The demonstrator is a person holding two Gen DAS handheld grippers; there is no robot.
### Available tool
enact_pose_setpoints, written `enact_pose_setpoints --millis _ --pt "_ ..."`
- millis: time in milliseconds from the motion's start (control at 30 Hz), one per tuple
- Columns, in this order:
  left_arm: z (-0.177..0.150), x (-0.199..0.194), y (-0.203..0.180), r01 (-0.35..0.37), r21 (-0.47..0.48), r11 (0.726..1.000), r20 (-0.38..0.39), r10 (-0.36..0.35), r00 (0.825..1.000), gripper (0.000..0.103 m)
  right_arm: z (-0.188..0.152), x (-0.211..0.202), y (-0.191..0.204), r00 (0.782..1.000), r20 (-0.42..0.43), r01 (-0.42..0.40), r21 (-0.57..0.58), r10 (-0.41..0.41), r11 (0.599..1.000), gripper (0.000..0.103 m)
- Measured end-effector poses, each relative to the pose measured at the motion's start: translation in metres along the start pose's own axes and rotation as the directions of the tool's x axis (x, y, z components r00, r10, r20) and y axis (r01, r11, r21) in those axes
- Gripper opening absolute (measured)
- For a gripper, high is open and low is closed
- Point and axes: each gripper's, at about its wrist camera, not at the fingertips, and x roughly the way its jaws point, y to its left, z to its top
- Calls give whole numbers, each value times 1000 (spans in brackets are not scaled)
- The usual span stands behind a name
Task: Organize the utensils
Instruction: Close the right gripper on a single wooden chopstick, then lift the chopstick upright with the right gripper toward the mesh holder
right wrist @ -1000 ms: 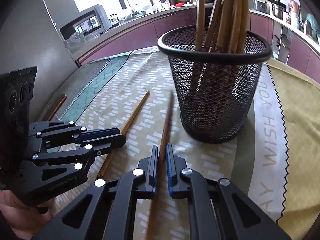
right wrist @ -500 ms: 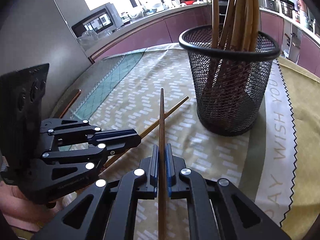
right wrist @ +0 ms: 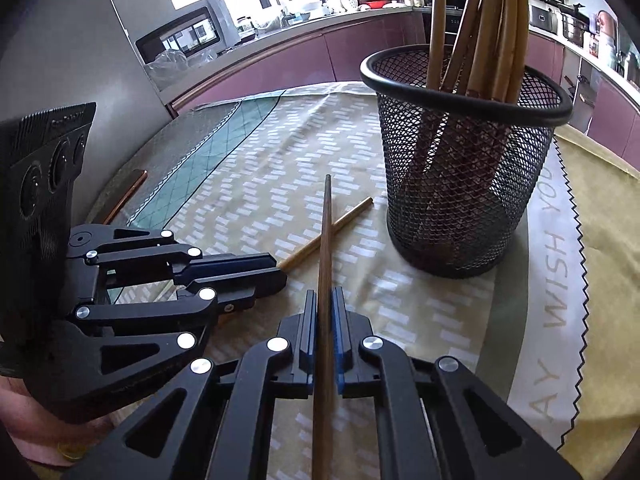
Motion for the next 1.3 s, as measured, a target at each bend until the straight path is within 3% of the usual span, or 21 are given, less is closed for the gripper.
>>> enact_pose_setpoints --millis 567,1300 --pt "2 -24 5 53 -36 998 59 -51 997 8 0 -32 -2 994 89 -70 9 69 997 6" --pt "12 -55 4 112 -56 992 143 -103 984 8 -3 -79 -12 974 210 -86 28 78 996 6"
